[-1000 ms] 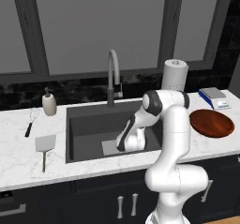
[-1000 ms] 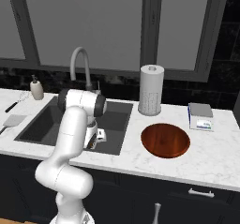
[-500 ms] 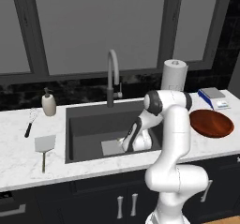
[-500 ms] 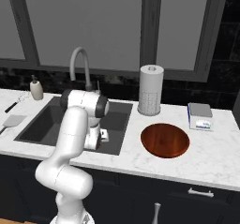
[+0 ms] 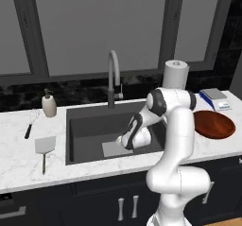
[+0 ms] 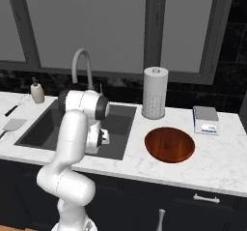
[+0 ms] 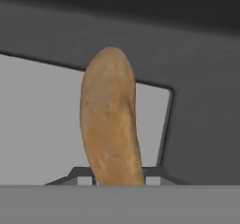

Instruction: Pick the sweet potato from the sink and place it in the bowl. Then pick the bowl and place it in the microwave. Then close the microwave door and press the start button.

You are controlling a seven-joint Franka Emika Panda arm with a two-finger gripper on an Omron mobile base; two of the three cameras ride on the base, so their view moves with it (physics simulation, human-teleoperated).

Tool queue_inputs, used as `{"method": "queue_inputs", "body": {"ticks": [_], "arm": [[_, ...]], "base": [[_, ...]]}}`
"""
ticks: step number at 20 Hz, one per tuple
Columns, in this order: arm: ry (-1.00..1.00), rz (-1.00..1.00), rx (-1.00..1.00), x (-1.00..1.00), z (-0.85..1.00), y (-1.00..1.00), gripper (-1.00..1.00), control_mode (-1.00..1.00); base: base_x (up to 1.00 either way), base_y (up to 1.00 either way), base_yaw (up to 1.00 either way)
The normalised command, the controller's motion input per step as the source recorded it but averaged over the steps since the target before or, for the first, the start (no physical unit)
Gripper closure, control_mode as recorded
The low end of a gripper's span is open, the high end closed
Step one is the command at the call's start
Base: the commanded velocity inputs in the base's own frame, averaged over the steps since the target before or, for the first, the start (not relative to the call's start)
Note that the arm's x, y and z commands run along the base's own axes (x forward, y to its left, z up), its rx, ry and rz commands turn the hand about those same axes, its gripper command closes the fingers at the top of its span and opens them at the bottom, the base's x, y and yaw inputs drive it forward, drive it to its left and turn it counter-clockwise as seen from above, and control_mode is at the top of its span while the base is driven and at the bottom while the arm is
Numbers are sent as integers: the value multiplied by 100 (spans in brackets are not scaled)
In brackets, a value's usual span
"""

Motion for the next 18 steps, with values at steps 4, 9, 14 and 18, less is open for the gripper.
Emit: {"method": "queue_inputs", "body": {"ticks": [4,9,14,18], "arm": [[-7,0,-1,-65,96,-2,100,-100],[-20,0,0,-79,98,-18,100,-100],[-9,0,0,-61,100,-31,100,-100],[-1,0,0,-37,100,-46,100,-100]], "base": [[0,0,0],[0,0,0],[0,0,0],[0,0,0]]}}
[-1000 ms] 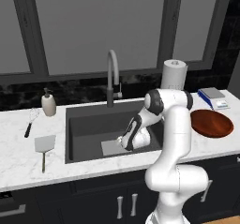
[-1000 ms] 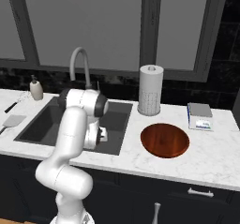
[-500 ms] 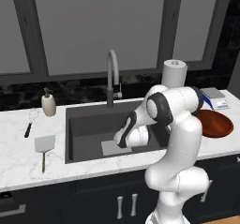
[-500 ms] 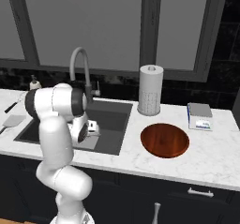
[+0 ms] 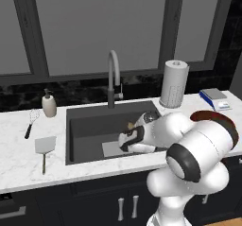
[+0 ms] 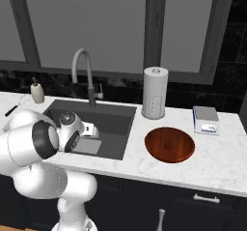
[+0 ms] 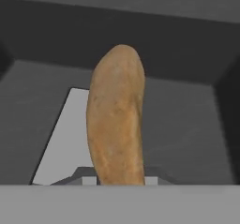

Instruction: Pick the sweet potato from the sink and place it in the bowl. Then pick the bowl and place it in the microwave. Then close the microwave door and press the start button.

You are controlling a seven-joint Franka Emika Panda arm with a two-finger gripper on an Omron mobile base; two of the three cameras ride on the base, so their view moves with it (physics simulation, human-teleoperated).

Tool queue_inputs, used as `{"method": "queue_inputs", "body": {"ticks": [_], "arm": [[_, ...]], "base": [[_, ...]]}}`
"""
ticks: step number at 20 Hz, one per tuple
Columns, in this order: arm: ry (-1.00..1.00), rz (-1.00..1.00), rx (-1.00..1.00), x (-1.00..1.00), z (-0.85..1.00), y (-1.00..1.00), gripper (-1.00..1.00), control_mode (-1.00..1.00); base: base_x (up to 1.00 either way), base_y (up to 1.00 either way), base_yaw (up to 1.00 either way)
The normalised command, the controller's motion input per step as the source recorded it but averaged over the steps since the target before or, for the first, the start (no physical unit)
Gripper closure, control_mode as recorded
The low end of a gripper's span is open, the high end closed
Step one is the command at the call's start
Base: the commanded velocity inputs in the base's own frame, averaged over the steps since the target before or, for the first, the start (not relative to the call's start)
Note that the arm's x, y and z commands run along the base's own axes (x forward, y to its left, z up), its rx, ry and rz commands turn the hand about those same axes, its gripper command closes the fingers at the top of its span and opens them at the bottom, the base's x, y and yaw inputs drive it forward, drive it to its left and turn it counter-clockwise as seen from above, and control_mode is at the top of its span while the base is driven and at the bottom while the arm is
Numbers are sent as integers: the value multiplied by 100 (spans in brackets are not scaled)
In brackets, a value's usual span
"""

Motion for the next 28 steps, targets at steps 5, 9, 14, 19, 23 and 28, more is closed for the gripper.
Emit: {"method": "queue_inputs", "body": {"ticks": [5,9,14,19,23,28], "arm": [[0,-3,0,-33,100,-49,100,-100],[1,-8,0,-23,100,-32,100,-100],[15,-12,-1,-40,100,-53,100,-100],[3,-15,-2,-32,42,-74,100,-100],[2,-14,0,-15,15,-90,100,-100],[11,-11,0,0,1,-93,100,-100]], "base": [[0,0,0],[0,0,0],[0,0,0],[0,0,0],[0,0,0],[0,0,0]]}}
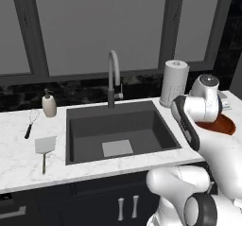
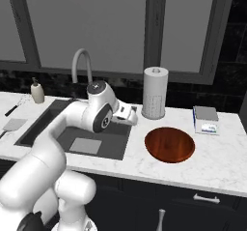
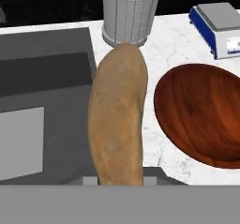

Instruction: Pick the sweet potato from the sink and place it in the bowl. Then pick the bowl and place it in the microwave. Then close the microwave door and press the start button.

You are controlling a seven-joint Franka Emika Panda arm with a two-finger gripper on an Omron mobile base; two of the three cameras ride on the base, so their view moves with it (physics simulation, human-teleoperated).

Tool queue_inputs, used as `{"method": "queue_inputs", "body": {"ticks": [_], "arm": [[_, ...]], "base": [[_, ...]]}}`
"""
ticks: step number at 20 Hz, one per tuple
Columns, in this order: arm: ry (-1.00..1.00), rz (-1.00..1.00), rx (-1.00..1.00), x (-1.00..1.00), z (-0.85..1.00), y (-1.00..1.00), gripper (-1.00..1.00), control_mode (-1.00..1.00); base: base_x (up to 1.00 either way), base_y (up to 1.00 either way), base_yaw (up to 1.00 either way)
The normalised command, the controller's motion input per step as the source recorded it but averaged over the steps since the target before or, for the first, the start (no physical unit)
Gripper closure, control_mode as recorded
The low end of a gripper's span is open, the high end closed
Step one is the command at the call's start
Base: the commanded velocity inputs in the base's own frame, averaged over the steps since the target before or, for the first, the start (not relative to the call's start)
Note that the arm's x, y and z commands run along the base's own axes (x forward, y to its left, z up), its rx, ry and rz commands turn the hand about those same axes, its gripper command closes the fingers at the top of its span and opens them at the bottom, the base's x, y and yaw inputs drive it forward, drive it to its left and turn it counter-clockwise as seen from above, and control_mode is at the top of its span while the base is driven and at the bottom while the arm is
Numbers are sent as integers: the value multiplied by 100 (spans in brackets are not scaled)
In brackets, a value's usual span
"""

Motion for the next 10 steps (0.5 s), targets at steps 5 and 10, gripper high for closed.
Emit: {"method": "queue_inputs", "body": {"ticks": [5,10], "arm": [[11,-8,0,0,1,-87,100,-100],[10,-8,1,0,2,-74,100,-100]], "base": [[0,0,0],[0,0,0]]}}
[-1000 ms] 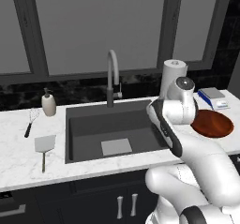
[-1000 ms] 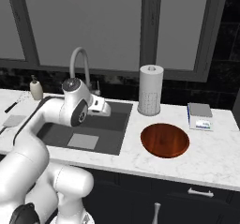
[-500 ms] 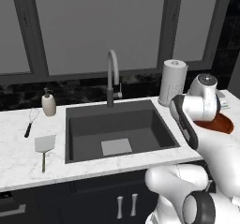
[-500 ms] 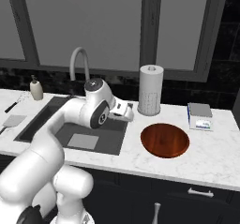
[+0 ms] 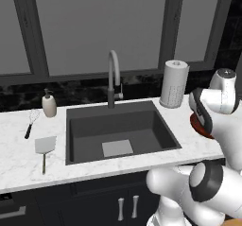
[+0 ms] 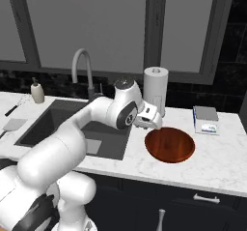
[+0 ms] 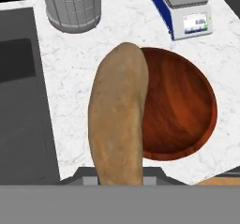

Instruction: Pick the sweet potato from the sink and place it in the bowl. Then pick the bowl and place it in the microwave. Then close the microwave door and press the start button.

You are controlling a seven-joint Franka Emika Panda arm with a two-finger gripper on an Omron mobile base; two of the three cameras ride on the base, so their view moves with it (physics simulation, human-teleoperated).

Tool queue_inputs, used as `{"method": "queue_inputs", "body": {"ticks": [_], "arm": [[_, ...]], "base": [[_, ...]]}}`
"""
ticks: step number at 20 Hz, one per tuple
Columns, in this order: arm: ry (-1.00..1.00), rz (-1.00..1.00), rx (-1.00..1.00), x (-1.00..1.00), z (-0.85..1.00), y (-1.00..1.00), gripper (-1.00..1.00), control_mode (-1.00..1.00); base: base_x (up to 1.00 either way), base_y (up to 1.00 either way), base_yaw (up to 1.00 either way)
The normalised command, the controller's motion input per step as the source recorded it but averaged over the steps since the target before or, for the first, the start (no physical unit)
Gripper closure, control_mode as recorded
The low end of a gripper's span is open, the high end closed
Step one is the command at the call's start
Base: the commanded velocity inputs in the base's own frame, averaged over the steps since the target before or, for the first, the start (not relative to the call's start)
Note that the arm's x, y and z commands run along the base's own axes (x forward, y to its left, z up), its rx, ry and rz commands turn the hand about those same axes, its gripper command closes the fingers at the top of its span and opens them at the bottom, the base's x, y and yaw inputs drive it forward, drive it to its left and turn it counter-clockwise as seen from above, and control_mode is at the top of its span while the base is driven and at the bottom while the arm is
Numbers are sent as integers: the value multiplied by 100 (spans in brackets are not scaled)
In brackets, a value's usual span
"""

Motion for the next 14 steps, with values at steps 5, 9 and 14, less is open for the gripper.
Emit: {"method": "queue_inputs", "body": {"ticks": [5,9,14], "arm": [[0,-2,0,11,-6,-54,100,-100],[0,0,1,26,-21,-39,100,-100],[3,0,2,31,-30,-33,100,-100]], "base": [[0,0,0],[0,0,0],[0,0,0]]}}
